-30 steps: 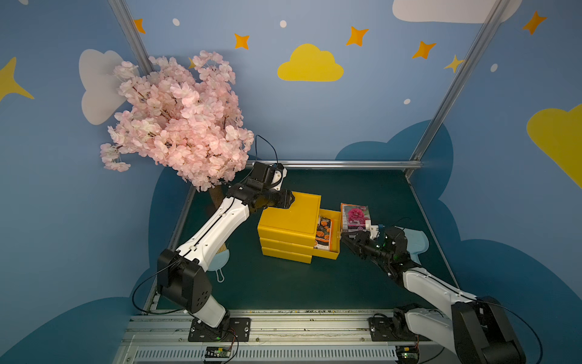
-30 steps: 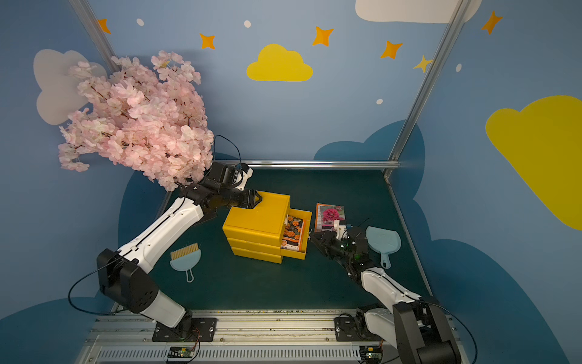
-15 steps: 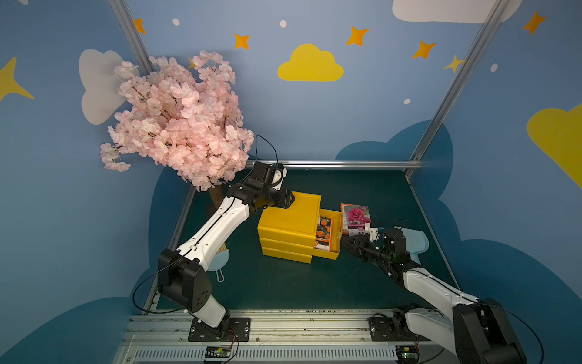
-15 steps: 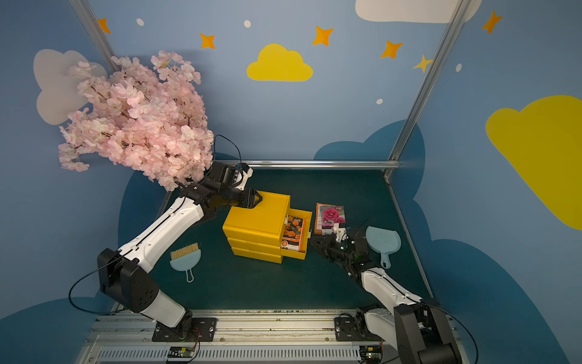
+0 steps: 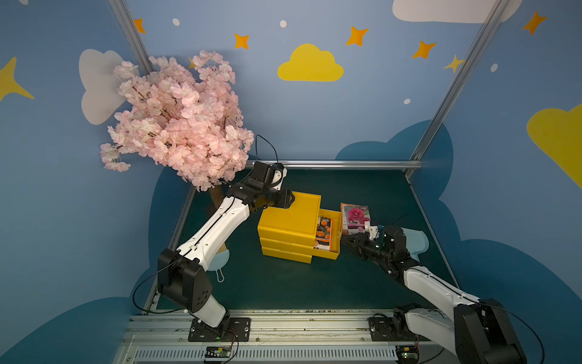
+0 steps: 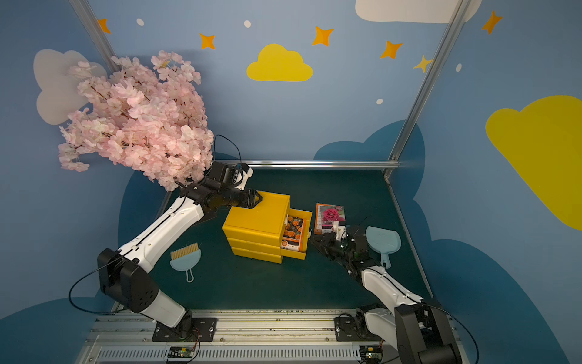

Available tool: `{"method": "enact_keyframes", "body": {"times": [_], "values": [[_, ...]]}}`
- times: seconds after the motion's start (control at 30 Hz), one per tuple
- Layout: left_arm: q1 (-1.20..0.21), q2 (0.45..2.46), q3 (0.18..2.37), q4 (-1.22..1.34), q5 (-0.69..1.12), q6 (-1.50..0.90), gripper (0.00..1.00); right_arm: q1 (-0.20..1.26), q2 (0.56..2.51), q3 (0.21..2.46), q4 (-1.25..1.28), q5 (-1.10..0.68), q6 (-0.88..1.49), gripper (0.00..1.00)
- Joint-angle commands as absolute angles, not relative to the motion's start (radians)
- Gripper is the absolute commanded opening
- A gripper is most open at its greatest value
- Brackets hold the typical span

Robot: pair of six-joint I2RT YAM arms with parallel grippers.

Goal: Take the seed bags out of the drawer
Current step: Open the drawer in the storage box.

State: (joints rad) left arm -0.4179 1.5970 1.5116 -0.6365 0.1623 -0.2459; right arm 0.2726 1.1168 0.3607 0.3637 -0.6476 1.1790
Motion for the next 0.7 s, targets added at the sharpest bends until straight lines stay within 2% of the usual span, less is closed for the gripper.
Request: {"method": "enact_keyframes", "body": {"times": [0.0, 0.2, 0.53, 0.67], "values": [[-0.413, 1.676, 1.457, -0.861, 0.143, -0.255, 0.56, 0.274, 1.128, 0.388, 0.357, -0.652, 1.158, 0.23], [-0.414, 1.68, 1.458, -0.862, 0.142, -0.256, 0.56, 0.274, 1.101, 0.41, 0.287, -0.636, 1.122, 0.25], [-0.413, 1.672, 1.442, -0.846, 0.141, -0.267, 0.55, 0.278, 0.981, 0.531, -0.05, -0.553, 0.928, 0.52], [-0.415, 1.672, 1.437, -0.835, 0.145, -0.269, 0.55, 0.281, 0.979, 0.591, -0.128, -0.555, 0.834, 0.58]]}}
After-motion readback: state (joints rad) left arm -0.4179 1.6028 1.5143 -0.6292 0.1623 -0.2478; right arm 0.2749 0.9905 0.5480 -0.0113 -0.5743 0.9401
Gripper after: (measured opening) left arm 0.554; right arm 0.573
